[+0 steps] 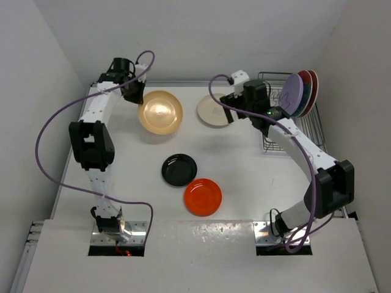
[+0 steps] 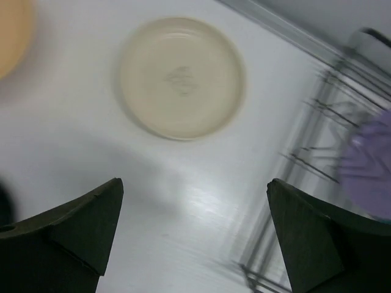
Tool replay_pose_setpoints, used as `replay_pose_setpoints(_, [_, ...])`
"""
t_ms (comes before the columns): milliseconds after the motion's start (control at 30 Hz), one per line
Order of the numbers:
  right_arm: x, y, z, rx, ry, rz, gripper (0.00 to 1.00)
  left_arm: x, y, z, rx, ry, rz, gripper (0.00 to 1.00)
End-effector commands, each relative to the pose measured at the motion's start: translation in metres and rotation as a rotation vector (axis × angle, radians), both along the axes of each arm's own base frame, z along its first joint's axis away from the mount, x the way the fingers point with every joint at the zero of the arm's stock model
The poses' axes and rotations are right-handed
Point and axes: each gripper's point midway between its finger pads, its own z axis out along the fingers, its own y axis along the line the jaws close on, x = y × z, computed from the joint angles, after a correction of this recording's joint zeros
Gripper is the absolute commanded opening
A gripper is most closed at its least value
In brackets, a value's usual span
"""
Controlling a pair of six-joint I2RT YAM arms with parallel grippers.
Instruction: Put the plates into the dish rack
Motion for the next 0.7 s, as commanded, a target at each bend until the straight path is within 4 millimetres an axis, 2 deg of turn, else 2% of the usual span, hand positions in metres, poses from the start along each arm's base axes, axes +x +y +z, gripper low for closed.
replay_pose_setpoints(0, [-0.023,0.094,0.024,0.202,0.03,0.342,0.99,-0.016,-0.04,0.116,-0.053,-0.245,-0.202,0.0])
replay_pose_setpoints(33, [-0.028,0.113,0.025,0.245,0.052,0.376,0.99,-0.029,-0.054,0.132,-0.051,-0.276,-0.273,0.0])
replay_pose_setpoints(100, [-0.031,0.137,0.031,0.362,0.08,0.432,0.99,-0.042,-0.074,0.149,-0.055,-0.313,-0.359,0.0])
replay_pose_setpoints(133, [-0.028,0.139,0.034,0.389,0.072,0.421,0.99,-0.049,-0.082,0.154,-0.068,-0.324,-0.392,0.0])
replay_pose_setpoints(167, [-0.034,0.148,0.04,0.46,0.091,0.487,0.99,-0.058,-0.091,0.158,-0.096,-0.32,-0.425,0.0])
replay_pose_setpoints(200, [-0.036,0.149,0.037,0.514,0.12,0.482,0.99,-0.064,-0.092,0.161,-0.106,-0.311,-0.433,0.0])
replay_pose_setpoints(233, [-0.031,0.156,0.057,0.589,0.064,0.498,0.99,-0.067,-0.101,0.161,-0.116,-0.31,-0.455,0.0])
replay_pose_setpoints(300, [-0.031,0.155,0.055,0.683,0.092,0.507,0.99,-0.077,-0.112,0.154,-0.162,-0.272,-0.486,0.0])
replay_pose_setpoints(333, [-0.028,0.157,0.065,0.724,0.064,0.513,0.99,-0.082,-0.12,0.154,-0.185,-0.258,-0.503,0.0])
replay_pose_setpoints(367, [-0.027,0.161,0.056,0.741,0.091,0.504,0.99,-0.084,-0.123,0.155,-0.2,-0.257,-0.516,0.0])
replay_pose_setpoints(433, [-0.028,0.166,0.039,0.758,0.157,0.49,0.93,-0.09,-0.135,0.163,-0.249,-0.263,-0.557,0.0])
replay_pose_setpoints(467, [-0.028,0.17,0.028,0.772,0.193,0.487,0.8,-0.093,-0.138,0.164,-0.275,-0.256,-0.565,0.0])
replay_pose_setpoints(533, [-0.035,0.175,0.021,0.821,0.249,0.495,0.64,-0.094,-0.14,0.169,-0.286,-0.267,-0.577,0.0])
replay_pose_setpoints(567, [-0.034,0.178,0.027,0.835,0.222,0.519,0.54,-0.094,-0.141,0.169,-0.291,-0.262,-0.571,0.0])
replay_pose_setpoints(600, [-0.04,0.181,0.024,0.848,0.241,0.54,0.35,-0.094,-0.141,0.173,-0.29,-0.273,-0.572,0.0])
replay_pose_setpoints(667, [-0.042,0.181,0.038,0.874,0.209,0.553,0.18,-0.089,-0.138,0.172,-0.27,-0.277,-0.555,0.0])
